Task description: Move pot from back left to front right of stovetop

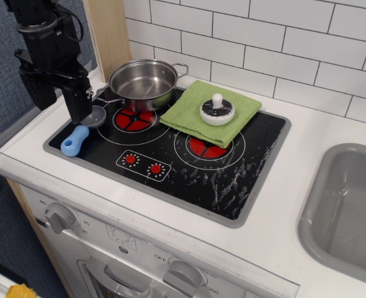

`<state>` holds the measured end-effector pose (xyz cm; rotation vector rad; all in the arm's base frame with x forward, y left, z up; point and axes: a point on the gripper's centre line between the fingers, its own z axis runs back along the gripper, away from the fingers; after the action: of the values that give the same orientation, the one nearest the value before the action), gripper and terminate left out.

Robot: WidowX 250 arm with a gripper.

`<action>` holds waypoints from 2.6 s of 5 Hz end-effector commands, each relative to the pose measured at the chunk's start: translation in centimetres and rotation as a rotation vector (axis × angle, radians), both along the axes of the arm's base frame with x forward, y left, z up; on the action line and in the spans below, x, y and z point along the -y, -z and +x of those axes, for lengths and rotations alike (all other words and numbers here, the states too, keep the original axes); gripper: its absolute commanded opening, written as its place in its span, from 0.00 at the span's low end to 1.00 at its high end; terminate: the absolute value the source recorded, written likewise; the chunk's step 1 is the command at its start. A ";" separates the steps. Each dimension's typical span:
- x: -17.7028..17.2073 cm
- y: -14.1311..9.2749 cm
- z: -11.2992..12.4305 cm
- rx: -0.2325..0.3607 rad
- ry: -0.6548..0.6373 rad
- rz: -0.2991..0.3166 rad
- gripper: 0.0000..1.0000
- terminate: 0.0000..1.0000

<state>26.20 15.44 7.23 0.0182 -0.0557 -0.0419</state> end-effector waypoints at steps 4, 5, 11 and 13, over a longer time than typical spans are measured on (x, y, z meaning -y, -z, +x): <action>4.3 -0.3 9.1 0.077 0.116 -0.002 1.00 0.00; 5.1 0.5 11.9 0.097 0.121 -0.010 1.00 0.00; 5.7 3.5 13.8 0.025 0.159 0.024 0.00 0.00; 5.8 2.3 13.5 0.051 0.182 0.025 0.00 0.00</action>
<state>39.20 9.50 2.44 0.0194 -0.0535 -0.2208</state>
